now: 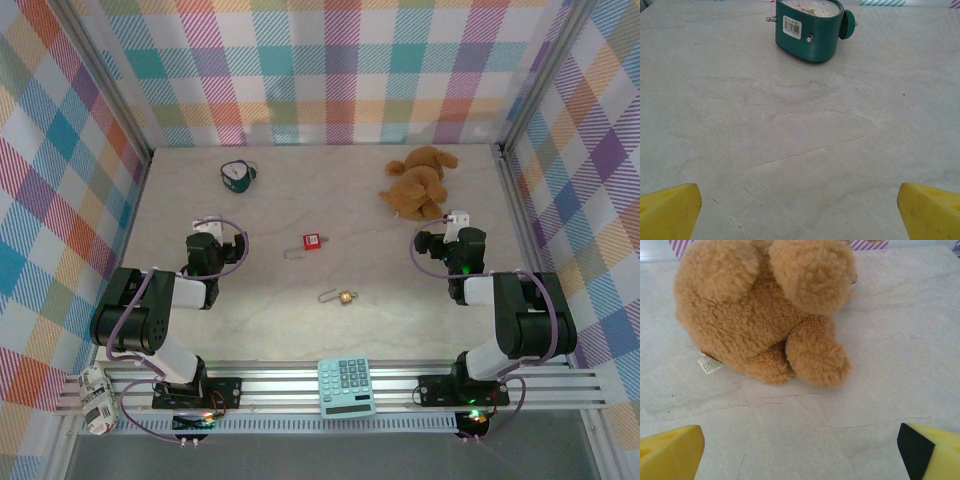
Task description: Unlock with the key
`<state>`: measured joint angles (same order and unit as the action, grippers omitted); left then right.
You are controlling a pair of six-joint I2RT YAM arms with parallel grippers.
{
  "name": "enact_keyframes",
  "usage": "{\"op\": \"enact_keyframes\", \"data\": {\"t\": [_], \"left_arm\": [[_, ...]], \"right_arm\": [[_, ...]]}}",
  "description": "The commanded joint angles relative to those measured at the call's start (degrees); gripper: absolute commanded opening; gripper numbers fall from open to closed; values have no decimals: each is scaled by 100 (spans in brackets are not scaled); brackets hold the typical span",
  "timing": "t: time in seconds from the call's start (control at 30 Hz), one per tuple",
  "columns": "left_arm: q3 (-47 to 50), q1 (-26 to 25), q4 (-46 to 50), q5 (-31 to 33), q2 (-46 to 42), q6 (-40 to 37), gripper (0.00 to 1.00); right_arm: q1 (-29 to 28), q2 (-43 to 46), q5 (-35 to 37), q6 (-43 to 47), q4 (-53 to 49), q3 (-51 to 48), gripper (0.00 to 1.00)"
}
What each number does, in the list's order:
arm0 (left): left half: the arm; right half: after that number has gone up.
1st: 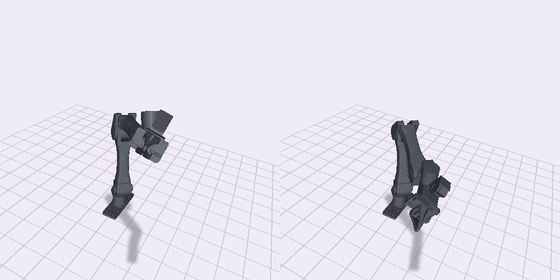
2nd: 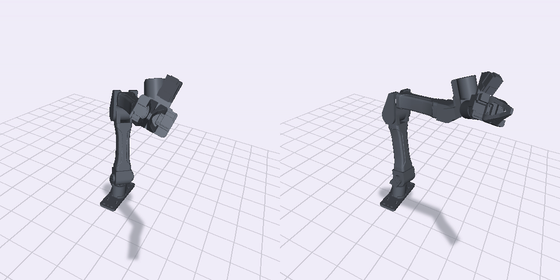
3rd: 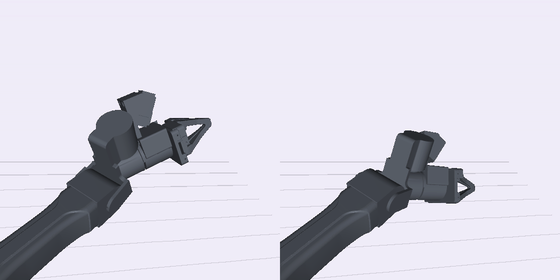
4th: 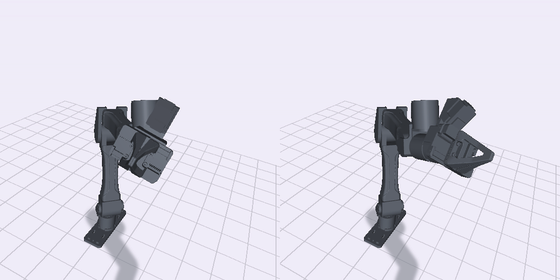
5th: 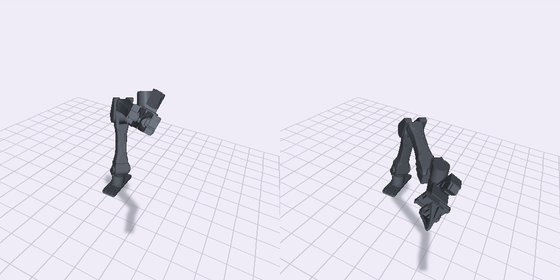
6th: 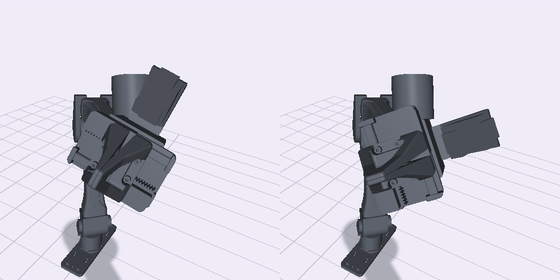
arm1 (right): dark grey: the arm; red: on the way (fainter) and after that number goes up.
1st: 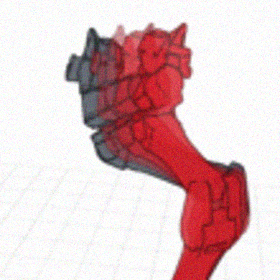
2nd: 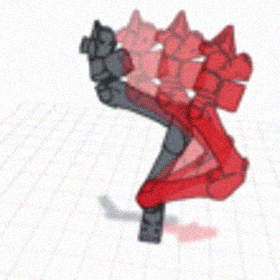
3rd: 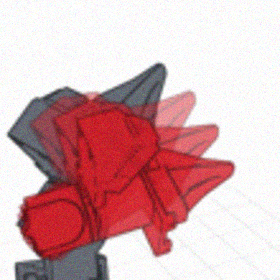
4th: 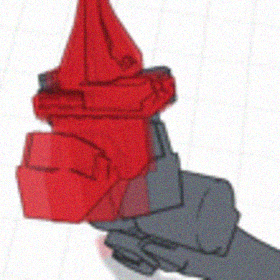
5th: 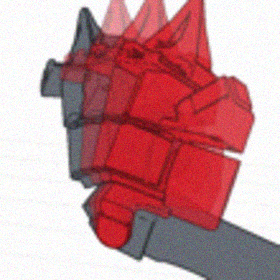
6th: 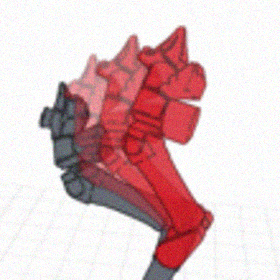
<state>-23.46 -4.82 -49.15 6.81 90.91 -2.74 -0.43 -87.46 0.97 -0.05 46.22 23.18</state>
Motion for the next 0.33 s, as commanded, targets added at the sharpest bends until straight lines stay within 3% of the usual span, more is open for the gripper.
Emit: {"op": "enact_keyframes", "data": {"t": [0.0, 0.3], "left_arm": [[-53, 57, 36, -145, -22, 47, 100], [-14, 61, -24, -136, -43, 39, 100]], "right_arm": [[4, -43, -96, -82, 63, 64, 99], [1, -42, -92, -87, 60, 61, 99]]}}
